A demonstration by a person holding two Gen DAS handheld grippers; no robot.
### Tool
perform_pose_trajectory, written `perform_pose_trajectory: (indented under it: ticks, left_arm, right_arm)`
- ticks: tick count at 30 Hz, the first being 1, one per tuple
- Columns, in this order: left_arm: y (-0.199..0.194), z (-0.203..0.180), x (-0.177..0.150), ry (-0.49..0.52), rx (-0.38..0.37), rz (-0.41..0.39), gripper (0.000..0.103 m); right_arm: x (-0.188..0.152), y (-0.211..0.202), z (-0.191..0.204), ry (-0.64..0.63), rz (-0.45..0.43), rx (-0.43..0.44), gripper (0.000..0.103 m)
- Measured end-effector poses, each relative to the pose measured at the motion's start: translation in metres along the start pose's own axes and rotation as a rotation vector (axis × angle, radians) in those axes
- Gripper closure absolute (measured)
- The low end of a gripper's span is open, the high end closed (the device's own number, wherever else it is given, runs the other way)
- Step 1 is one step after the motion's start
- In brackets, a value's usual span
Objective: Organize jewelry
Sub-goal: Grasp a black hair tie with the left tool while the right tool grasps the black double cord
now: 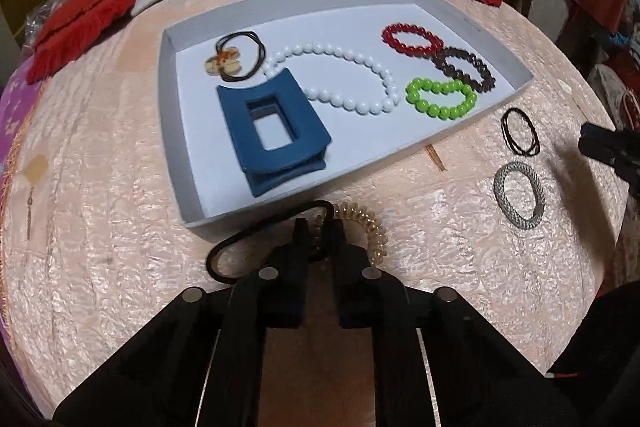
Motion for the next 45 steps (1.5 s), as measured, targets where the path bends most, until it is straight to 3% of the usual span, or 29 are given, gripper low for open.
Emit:
perform_pose_trajectory:
  ticks: [11,21,34,37,41,45]
  left_arm:
    - [-0.036,-0.010,0.002,-0.003,-0.053,-0.070,0.096]
    - [-0.018,-0.056,-0.019,0.153,-0.097,0.019,0.095]
    - [-0.016,-0.064,-0.024,0.185,-0.118,0.047,0.095]
    - [-0.017,-0.063,-0.024,0.182,-0.124,0.046,0.094]
    - [-0.019,-0.060,-0.024,0.172,-0.128,0.043,0.091]
    - [-0.019,-0.058,-0.024,0.164,-0.125,0.043,0.089]
  right_arm:
    - [-0.016,0.020,-0.016,-0.007,0.084,-0.072,0.067]
    - [-0.021,0.029,-0.021,-0.017,0.127,-0.089,0.065]
    - [0.018,0.051,-0.018,0.056,-0.005,-0.018,0.065]
    - [0.014,0.064,-0.015,0.034,0.029,-0.017,0.065]
    - [0.012,0.065,-0.002,-0.073,0.030,-0.054,0.080]
    - [0.010,0.064,-0.002,-0.056,0.033,-0.043,0.088]
Point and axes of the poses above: each gripper's, at about its wrist camera, not at the fingertips, and y roughly the way its jaws point, z to its left, x to its top, the point moved 10 cm from there along y, roughly the way its jaws point, and after that the axes turned 2 degrees about x, right-handed, at the moved point
